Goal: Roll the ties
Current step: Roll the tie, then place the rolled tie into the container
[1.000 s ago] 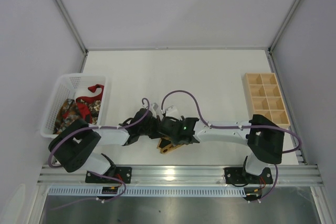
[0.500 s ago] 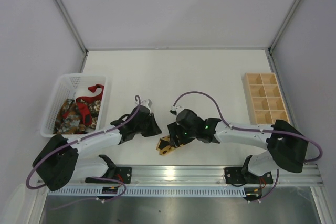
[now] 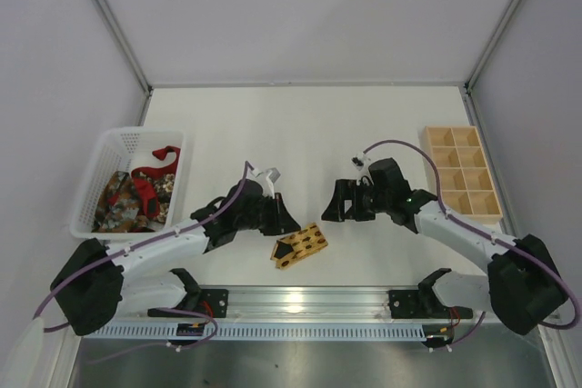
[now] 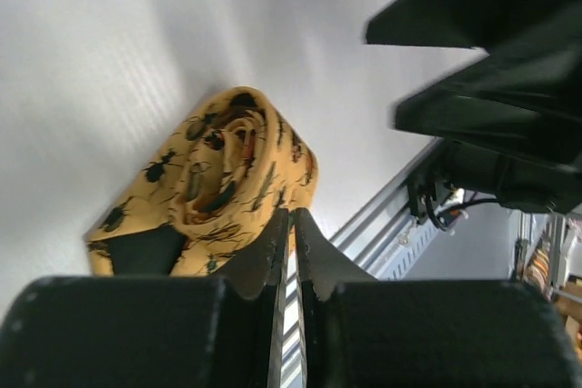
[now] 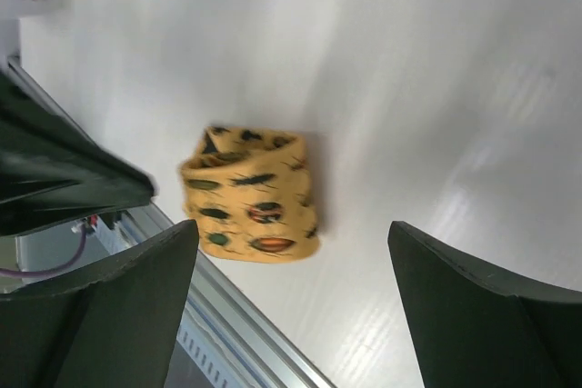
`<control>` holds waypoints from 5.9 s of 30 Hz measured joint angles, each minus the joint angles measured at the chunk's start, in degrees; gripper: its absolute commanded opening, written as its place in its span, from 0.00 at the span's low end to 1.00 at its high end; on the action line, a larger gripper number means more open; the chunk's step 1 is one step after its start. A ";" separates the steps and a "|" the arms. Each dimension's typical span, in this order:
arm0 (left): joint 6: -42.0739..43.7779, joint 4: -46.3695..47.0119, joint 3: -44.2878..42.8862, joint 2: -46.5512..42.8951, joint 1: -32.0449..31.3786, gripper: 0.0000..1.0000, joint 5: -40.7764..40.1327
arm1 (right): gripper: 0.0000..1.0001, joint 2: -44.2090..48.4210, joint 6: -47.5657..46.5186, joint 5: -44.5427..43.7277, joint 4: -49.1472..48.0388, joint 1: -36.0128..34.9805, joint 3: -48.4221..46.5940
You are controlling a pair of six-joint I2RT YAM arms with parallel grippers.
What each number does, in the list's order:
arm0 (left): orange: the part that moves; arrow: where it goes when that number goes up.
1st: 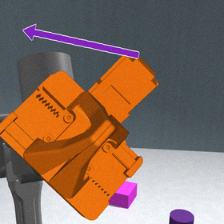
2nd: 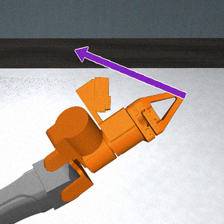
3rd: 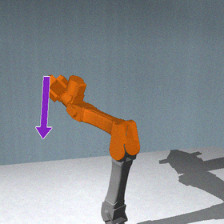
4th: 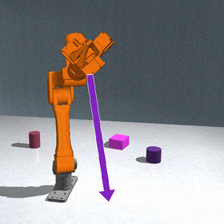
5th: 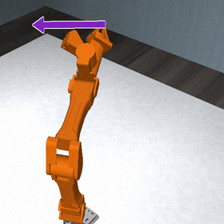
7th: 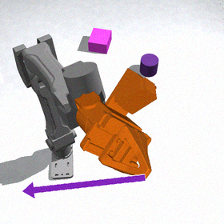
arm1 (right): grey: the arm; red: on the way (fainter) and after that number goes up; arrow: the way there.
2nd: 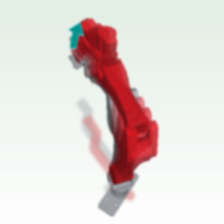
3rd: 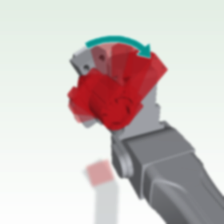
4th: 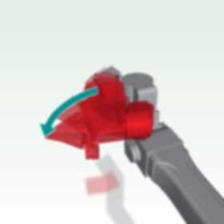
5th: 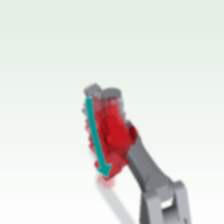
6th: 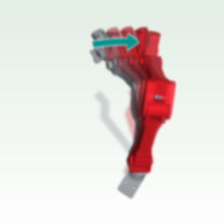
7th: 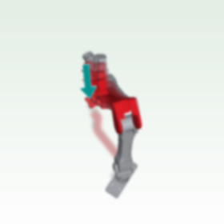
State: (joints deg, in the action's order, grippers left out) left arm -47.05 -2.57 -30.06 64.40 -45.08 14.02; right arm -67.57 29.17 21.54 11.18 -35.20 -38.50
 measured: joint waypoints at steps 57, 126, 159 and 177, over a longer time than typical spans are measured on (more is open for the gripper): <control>-5.05 14.40 14.34 1.33 -1.88 0.10 2.99 | 0.50 -35.80 4.28 29.00 -40.26 -6.14 2.91; 2.99 12.74 5.66 2.25 -1.01 0.34 13.33 | 0.00 -39.80 -34.75 -14.49 35.91 50.90 -52.35; 4.04 12.39 5.18 4.94 -0.07 0.34 13.86 | 0.00 -52.68 -40.65 -39.43 22.08 46.93 -53.70; 4.02 12.83 5.18 5.57 0.13 0.36 14.73 | 0.64 -53.70 -35.06 -32.83 23.32 49.59 -56.46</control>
State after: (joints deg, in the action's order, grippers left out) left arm -43.03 10.26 -24.88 69.97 -44.95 28.75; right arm -121.27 -5.89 -11.29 34.50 14.39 -94.96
